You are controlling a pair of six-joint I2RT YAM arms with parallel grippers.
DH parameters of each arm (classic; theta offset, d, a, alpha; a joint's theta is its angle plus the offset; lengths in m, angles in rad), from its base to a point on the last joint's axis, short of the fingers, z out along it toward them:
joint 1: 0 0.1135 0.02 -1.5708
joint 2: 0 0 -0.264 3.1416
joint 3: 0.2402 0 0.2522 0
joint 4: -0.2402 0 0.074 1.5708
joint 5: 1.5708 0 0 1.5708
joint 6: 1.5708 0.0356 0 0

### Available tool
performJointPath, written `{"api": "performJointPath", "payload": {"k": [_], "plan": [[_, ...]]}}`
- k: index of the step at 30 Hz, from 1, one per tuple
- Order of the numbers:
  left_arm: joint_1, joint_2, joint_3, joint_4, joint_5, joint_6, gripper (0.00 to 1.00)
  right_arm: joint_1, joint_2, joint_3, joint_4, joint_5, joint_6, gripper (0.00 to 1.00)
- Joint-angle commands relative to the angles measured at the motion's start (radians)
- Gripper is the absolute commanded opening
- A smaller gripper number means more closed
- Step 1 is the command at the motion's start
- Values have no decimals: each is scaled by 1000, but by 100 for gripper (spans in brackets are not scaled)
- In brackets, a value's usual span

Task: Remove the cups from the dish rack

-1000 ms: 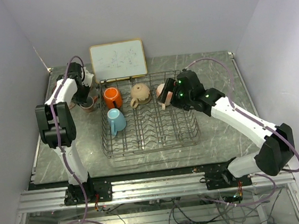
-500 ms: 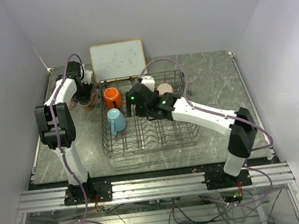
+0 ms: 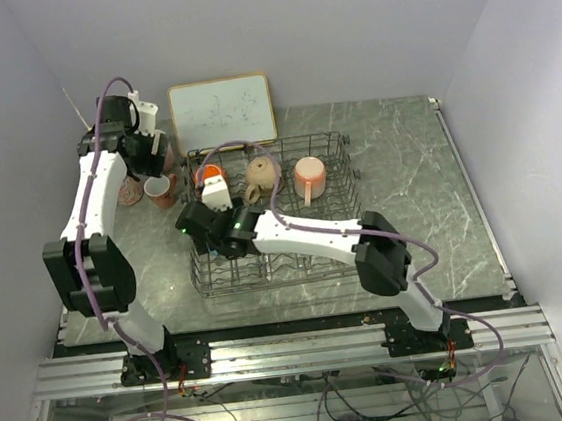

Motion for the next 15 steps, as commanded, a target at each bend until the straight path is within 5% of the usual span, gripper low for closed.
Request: {"api": "performJointPath", "payload": {"k": [1,15], "plan": [[9,-110,31,-74,81,-10,94,23,94,92,-76,106,-2,77],[125,-271,12,-167,216,12,100,26,221,145,40,216,-53,67]]}}
